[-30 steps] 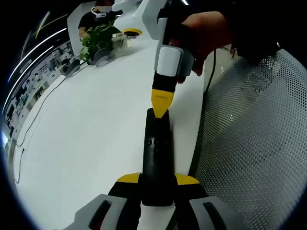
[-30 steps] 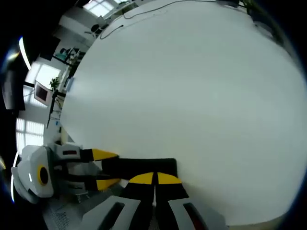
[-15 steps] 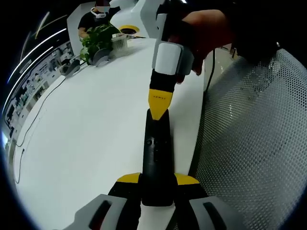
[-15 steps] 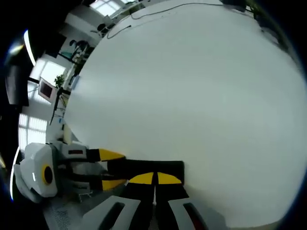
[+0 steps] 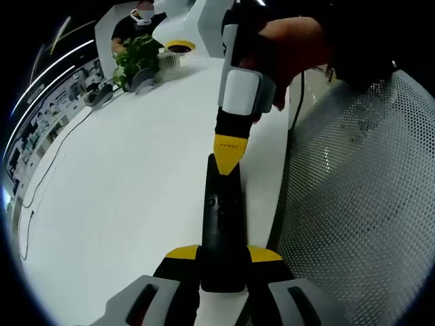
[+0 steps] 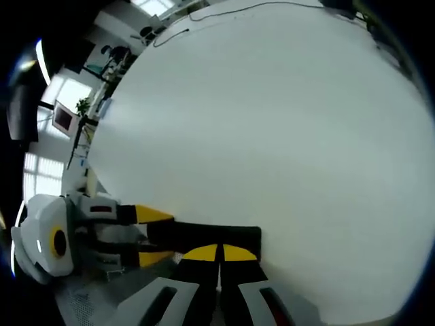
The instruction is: Press the specified remote control buttons in sequence, fully releasing each button before pressing the next.
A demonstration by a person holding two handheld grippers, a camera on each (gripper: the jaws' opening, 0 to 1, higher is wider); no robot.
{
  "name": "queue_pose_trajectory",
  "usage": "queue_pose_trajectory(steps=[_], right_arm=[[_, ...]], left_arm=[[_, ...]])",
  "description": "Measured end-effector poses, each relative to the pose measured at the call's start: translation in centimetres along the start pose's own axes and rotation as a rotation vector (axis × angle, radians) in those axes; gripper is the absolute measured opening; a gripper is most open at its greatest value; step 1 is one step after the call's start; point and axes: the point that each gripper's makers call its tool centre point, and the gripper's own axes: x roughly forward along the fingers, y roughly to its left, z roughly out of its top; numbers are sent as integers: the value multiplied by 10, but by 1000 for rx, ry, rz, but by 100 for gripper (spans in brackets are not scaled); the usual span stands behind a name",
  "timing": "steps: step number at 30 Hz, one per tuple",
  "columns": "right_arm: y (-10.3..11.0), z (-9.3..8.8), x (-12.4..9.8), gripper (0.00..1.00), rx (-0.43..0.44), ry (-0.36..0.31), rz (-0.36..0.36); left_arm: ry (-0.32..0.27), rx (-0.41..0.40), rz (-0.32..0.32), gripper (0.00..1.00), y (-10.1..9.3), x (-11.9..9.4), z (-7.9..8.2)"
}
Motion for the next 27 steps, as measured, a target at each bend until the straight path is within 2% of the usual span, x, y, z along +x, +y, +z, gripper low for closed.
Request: queue_pose_trajectory(steps=[27], right_arm=[[0, -1, 0, 0, -17, -8, -10]], left_arm=[[10, -16, 8, 25, 0, 0, 0]])
